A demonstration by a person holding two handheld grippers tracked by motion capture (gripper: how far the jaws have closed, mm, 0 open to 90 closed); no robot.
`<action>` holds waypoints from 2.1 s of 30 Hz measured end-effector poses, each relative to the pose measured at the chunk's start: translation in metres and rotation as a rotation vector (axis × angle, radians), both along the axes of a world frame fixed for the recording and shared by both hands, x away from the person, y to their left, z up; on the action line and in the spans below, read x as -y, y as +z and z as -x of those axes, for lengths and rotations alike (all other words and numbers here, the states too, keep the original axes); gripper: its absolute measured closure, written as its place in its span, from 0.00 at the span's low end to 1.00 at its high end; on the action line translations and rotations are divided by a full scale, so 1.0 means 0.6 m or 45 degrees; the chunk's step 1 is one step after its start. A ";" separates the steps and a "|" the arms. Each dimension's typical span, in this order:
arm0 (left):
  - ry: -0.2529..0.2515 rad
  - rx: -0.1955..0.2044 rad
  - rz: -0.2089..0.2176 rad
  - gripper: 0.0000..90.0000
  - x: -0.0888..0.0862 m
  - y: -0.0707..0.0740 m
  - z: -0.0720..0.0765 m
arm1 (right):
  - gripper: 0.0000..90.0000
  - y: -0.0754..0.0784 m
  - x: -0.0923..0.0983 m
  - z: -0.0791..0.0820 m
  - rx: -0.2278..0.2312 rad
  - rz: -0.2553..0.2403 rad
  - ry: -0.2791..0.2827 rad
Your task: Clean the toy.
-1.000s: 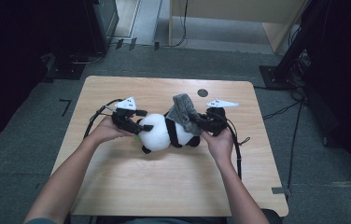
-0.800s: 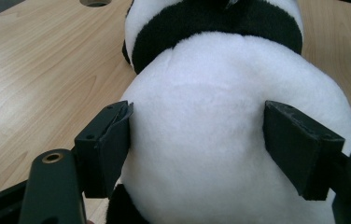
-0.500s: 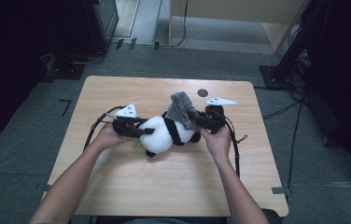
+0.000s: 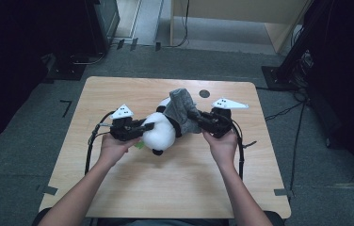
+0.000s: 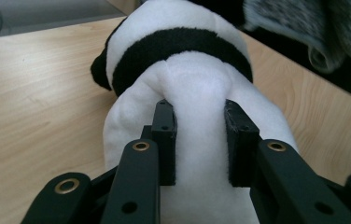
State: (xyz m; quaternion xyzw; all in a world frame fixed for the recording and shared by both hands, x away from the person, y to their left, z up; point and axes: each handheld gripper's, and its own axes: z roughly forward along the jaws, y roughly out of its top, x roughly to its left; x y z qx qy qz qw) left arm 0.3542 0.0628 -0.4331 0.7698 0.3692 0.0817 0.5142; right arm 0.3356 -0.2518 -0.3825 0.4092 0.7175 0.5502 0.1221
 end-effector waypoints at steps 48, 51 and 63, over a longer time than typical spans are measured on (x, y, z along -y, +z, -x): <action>-0.381 -0.022 -0.155 0.17 0.013 -0.061 -0.017 | 0.89 -0.090 -0.024 -0.049 -0.189 0.172 0.043; -0.377 -0.017 -0.152 0.16 0.017 -0.065 -0.019 | 0.89 -0.091 -0.026 -0.056 -0.189 0.175 0.044; -0.313 -0.100 -0.115 0.64 0.017 -0.062 -0.018 | 0.89 -0.079 -0.026 -0.052 -0.179 0.108 0.030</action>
